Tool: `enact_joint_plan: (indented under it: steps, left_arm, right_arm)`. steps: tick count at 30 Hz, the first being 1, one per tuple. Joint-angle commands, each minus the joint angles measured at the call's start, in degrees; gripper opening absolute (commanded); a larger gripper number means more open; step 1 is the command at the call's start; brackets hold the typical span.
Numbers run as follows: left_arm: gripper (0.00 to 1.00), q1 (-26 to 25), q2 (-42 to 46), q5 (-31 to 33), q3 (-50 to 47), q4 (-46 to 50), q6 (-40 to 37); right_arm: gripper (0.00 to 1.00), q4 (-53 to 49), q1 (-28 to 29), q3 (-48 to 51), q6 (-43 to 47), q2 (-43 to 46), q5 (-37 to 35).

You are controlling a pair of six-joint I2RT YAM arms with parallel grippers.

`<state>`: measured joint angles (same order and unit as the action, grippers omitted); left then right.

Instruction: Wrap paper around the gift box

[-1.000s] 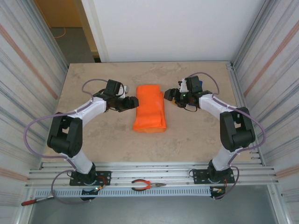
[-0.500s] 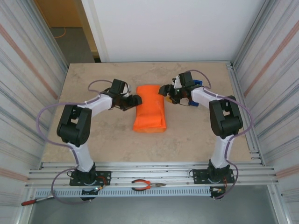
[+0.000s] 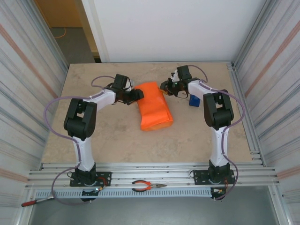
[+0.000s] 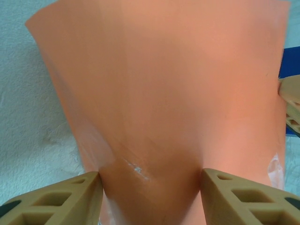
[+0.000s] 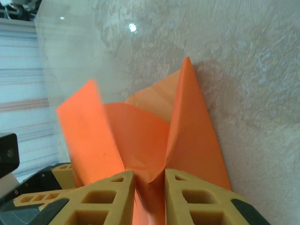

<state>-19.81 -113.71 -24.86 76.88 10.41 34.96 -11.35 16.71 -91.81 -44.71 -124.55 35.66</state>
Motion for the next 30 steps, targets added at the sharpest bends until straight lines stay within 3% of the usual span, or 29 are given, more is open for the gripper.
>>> enact_joint_plan:
  steps: [1,3,5,10,16,20,23,30]
  left_arm:
    - [0.55,0.4,-2.6,0.9,2.8,0.6,0.6]
    - [0.56,1.3,-3.2,0.4,5.1,1.4,0.2]
    - [0.58,2.1,-3.0,-0.5,6.8,1.9,-0.9]
    - [0.63,2.8,1.6,-0.2,5.5,2.5,-2.8]
    - [0.63,1.0,12.8,4.0,-10.6,-2.8,0.3]
    - [0.54,-1.1,21.7,12.0,-23.3,-1.6,3.7]
    - [0.41,-0.5,25.2,13.0,-29.9,-3.3,5.5]
    - [0.11,-2.2,18.5,11.1,-26.0,-2.2,3.0]
  right_arm:
    - [0.34,-1.4,-0.3,-3.4,-0.8,-0.7,0.6]
    - [0.55,-1.4,-0.7,-3.3,-0.6,0.2,0.2]
    - [0.65,-1.3,-1.1,-1.7,0.0,2.2,-0.6]
    - [0.70,-0.5,-2.2,7.3,2.9,9.8,-2.0]
    - [0.72,2.0,-2.4,24.4,6.4,22.3,-2.8]
    - [0.67,2.6,-3.6,33.7,7.6,29.0,-5.6]
    - [0.59,3.5,-4.6,36.8,7.2,30.1,-5.6]
    - [0.25,4.0,-5.4,36.7,7.8,26.4,-6.2]
